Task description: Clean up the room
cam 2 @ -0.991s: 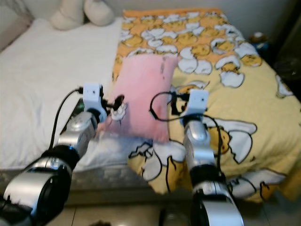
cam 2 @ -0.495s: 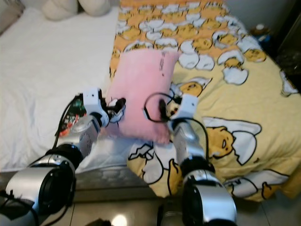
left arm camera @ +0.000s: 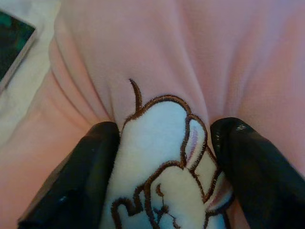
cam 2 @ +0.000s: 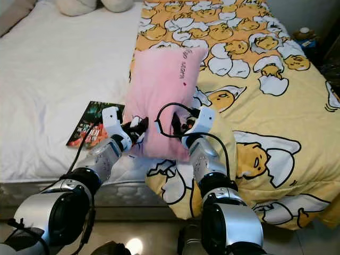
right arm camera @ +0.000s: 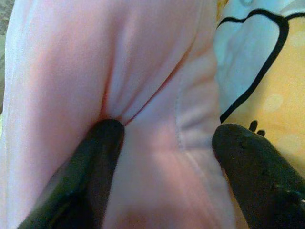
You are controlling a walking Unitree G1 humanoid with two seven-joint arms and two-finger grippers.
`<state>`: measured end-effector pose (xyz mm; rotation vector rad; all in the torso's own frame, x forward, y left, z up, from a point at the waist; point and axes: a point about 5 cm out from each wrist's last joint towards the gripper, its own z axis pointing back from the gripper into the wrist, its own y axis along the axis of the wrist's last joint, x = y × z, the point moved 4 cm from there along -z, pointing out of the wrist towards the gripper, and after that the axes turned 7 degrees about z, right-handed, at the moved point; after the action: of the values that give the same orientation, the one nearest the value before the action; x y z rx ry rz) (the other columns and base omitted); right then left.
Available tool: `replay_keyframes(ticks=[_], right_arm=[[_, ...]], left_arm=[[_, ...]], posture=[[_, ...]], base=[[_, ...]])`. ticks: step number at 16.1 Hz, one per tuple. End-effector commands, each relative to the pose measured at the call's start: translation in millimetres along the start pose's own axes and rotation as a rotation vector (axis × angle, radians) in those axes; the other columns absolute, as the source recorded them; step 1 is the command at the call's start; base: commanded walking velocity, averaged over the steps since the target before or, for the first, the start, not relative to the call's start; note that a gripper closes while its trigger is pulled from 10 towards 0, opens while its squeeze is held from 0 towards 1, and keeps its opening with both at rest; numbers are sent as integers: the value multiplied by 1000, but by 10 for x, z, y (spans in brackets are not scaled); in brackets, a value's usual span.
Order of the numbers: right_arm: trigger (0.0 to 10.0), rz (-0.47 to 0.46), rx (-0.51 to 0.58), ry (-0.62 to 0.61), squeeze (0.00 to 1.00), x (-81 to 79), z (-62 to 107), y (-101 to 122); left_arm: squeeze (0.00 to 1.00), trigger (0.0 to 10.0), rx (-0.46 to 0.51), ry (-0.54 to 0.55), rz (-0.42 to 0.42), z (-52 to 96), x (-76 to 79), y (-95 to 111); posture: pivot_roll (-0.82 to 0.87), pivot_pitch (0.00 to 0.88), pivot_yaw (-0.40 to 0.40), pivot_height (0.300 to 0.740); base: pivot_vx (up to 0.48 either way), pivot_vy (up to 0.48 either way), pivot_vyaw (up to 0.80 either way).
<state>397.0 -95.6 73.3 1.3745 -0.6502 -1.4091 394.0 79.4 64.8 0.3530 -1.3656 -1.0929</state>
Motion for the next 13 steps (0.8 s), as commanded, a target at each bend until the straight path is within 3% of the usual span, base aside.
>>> replay_keyframes(ticks=[1, 2, 7, 8, 10, 13], right_arm=[[0, 10, -44, 54, 0, -132, -7, -110], [0, 22, -38, 52, 0, -103, 14, -116], [0, 76, -48, 32, 0, 24, 92, -201], [0, 73, -57, 35, 0, 58, 125, -241], [0, 75, -57, 34, 0, 82, 139, -246], [0, 216, -21, 11, 0, 165, 170, -160]], left_arm=[[0, 0, -82, -17, 41, 23, 25, -251], [0, 0, -79, -15, 82, 30, 18, -275], [0, 0, -71, -40, 127, 30, 53, -288], [0, 0, -58, -62, 176, 34, 65, -277], [0, 0, -69, -74, 150, 37, 76, -292], [0, 0, -53, -34, 59, 37, 16, -230]], posture=[[-236, 131, 49, 703], [-236, 132, 48, 703], [-234, 125, 40, 703], [-232, 123, 40, 703], [-233, 120, 41, 703], [-243, 116, 51, 703]], base=[[0, 0, 0], [0, 0, 0], [0, 0, 0], [0, 0, 0], [0, 0, 0], [0, 0, 0]])
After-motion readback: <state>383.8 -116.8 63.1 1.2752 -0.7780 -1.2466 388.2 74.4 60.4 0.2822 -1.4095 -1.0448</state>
